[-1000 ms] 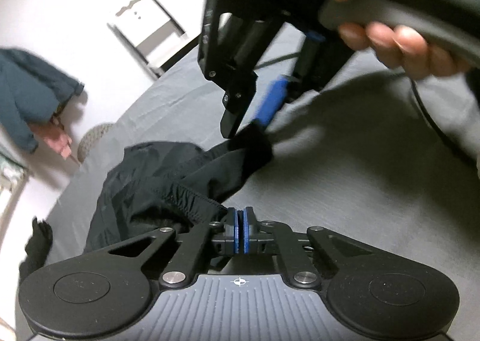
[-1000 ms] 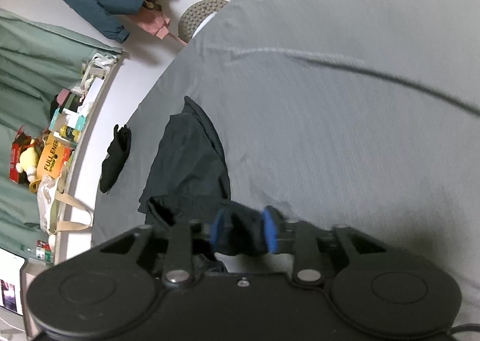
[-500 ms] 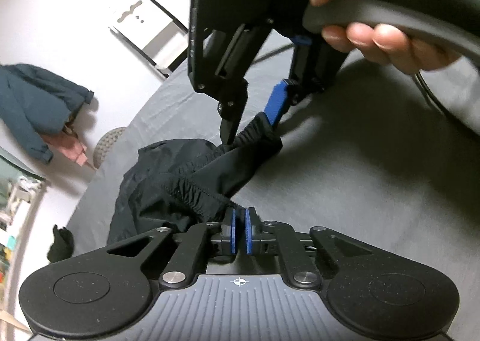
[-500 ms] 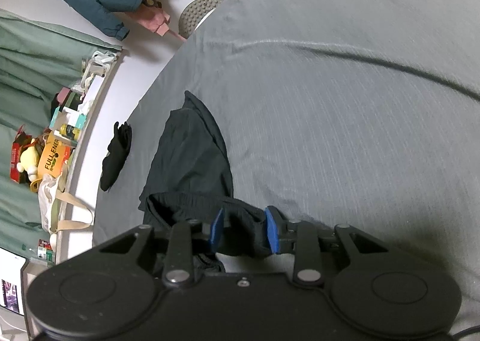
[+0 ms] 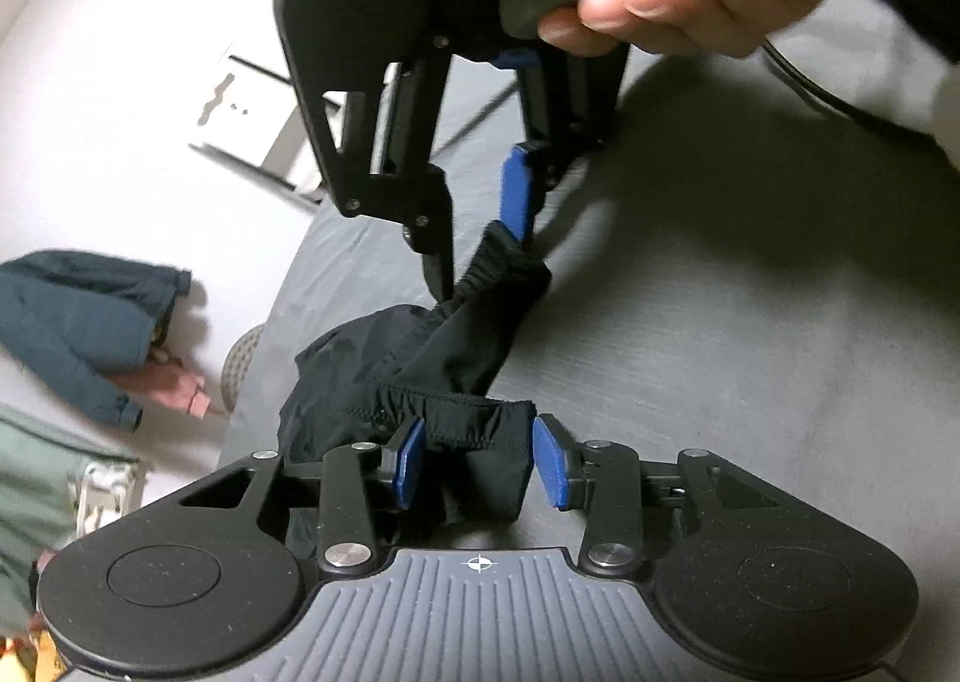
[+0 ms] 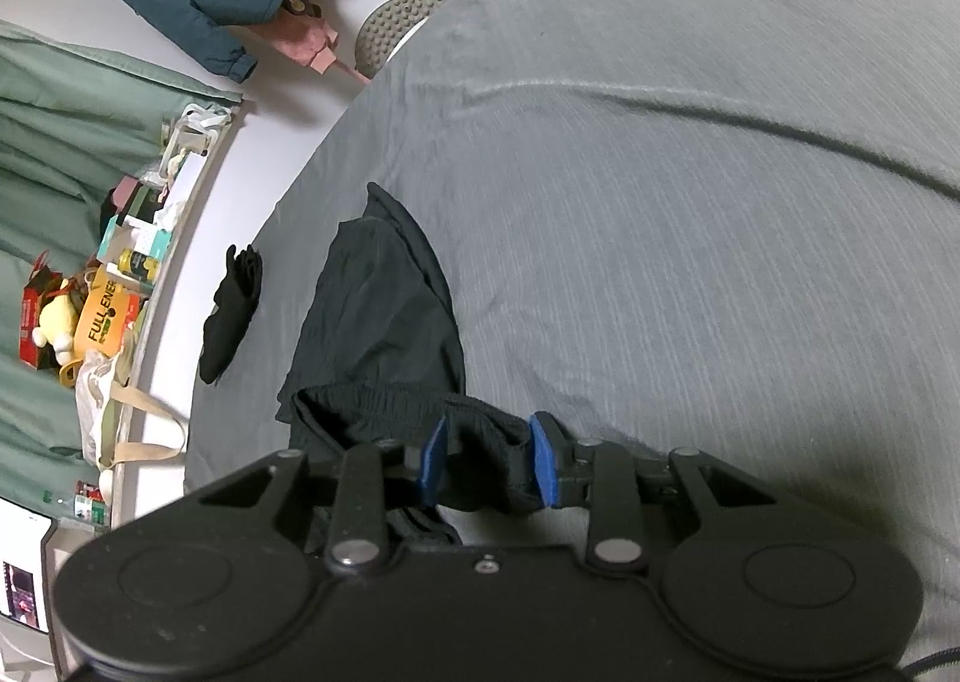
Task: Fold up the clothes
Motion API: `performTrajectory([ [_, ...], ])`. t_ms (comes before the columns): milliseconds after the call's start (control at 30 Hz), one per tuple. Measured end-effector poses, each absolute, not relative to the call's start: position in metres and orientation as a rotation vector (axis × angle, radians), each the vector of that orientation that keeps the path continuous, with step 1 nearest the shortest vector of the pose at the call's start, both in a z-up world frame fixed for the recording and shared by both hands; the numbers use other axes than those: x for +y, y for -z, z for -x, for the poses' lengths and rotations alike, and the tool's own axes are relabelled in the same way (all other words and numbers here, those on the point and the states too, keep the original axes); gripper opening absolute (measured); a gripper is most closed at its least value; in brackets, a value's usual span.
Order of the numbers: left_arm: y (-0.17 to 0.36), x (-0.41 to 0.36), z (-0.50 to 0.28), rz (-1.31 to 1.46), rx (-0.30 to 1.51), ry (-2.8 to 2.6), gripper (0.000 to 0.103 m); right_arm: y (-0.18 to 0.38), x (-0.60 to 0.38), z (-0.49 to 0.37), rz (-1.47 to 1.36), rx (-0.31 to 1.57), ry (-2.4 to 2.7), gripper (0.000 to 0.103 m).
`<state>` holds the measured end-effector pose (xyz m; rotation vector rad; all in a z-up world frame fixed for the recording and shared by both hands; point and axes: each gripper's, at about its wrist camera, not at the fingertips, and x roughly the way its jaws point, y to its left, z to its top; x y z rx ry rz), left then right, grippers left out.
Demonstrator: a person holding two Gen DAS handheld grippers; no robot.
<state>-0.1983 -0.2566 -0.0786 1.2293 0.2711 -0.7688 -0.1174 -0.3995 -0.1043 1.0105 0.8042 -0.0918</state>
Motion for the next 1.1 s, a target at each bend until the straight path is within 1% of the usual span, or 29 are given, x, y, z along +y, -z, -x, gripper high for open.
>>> performTrajectory([
  [67,0.079,-0.257,0.196,-1.233,0.258,0.801,0.040,0.105,-0.399,0.118,-1.009,0.801,0.093,0.031],
  [100,0.080,-0.257,0.195,-1.239,0.246,0.816,0.040,0.105,-0.399,0.118,-1.006,0.801,0.096,0.029],
  [133,0.080,-0.257,0.195,-1.244,0.235,0.832,0.034,0.105,-0.399,0.118,-1.003,0.802,0.100,0.028],
  [167,0.081,-0.257,0.194,-1.244,0.239,0.850,0.024,0.105,-0.399,0.118,-1.000,0.802,0.103,0.024],
  [200,0.082,-0.258,0.193,-1.242,0.249,0.866,0.018,0.105,-0.399,0.119,-0.997,0.802,0.104,0.019],
  [233,0.083,-0.258,0.193,-1.241,0.260,0.880,0.007,0.105,-0.399,0.119,-0.994,0.803,0.106,0.017],
  [267,0.085,-0.260,0.194,-1.245,0.263,0.885,0.004,0.105,-0.399,0.120,-0.992,0.799,0.106,0.013],
  [300,0.086,-0.261,0.195,-1.239,0.264,0.879,0.003,0.104,-0.400,0.120,-0.991,0.794,0.106,0.010],
  [367,0.084,-0.262,0.192,-1.187,0.284,0.870,0.003,0.102,-0.400,0.122,-0.987,0.779,0.108,0.007],
  [500,0.067,-0.255,0.177,-1.043,0.321,0.832,0.003,0.091,-0.402,0.129,-0.973,0.720,0.107,0.006],
  [833,-0.029,-0.181,0.129,-0.615,0.312,0.694,0.003,0.030,-0.400,0.144,-0.821,0.520,0.113,0.006],
  [1000,-0.039,-0.151,0.125,-0.463,0.343,0.682,0.003,-0.003,-0.394,0.155,-0.742,0.419,0.136,0.006],
  [1100,-0.037,-0.133,0.100,-0.308,0.416,0.666,0.003,-0.023,-0.395,0.170,-0.715,0.348,0.165,0.006],
])
